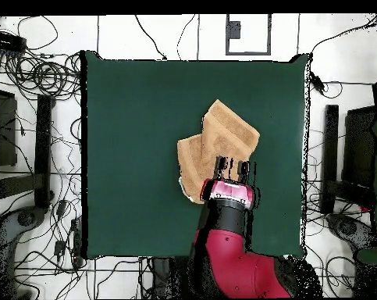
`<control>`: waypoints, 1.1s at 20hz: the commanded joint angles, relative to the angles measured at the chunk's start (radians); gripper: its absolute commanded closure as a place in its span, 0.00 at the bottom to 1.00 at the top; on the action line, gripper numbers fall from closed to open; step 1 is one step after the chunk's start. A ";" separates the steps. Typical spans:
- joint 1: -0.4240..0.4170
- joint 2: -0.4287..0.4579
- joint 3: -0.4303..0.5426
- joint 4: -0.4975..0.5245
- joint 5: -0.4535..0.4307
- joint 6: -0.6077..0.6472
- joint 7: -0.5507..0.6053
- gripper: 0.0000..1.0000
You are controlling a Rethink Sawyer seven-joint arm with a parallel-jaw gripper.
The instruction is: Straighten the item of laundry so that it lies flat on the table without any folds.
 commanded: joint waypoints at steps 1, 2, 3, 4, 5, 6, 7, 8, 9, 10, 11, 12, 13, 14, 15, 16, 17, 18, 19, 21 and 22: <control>0.016 0.049 0.135 -0.010 0.029 0.028 0.054 0.00; 0.010 0.051 0.142 -0.011 0.025 0.025 0.060 0.00; 0.004 0.050 0.151 -0.013 0.014 0.030 0.068 0.00; -0.025 0.036 0.193 -0.016 -0.033 0.061 0.114 0.00; -0.086 0.021 0.282 -0.014 -0.118 0.099 0.200 0.00; -0.146 0.007 0.371 -0.012 -0.202 0.137 0.285 0.00; -0.185 0.007 0.430 -0.012 -0.253 0.151 0.330 0.00; -0.295 -0.019 0.605 0.009 -0.389 0.274 0.433 0.00; -0.361 -0.027 0.708 0.028 -0.446 0.334 0.472 0.00; -0.430 -0.019 0.814 0.044 -0.505 0.364 0.530 0.00; -0.470 -0.012 0.874 0.055 -0.525 0.378 0.547 0.00; -0.555 0.011 0.995 0.080 -0.558 0.421 0.589 0.00; -0.595 0.026 1.046 0.094 -0.553 0.438 0.582 0.00; -0.624 0.045 1.082 0.102 -0.545 0.441 0.574 0.00; -0.628 0.053 1.080 0.104 -0.525 0.426 0.547 0.00; -0.638 0.060 1.090 0.109 -0.514 0.415 0.531 0.00; -0.658 0.065 1.114 0.118 -0.504 0.424 0.512 0.00; -0.698 0.081 1.172 0.130 -0.513 0.456 0.504 0.00; -0.728 0.091 1.216 0.139 -0.521 0.479 0.499 0.00; -0.816 0.136 1.342 0.161 -0.537 0.550 0.474 0.00; -0.856 0.165 1.397 0.170 -0.537 0.580 0.458 0.00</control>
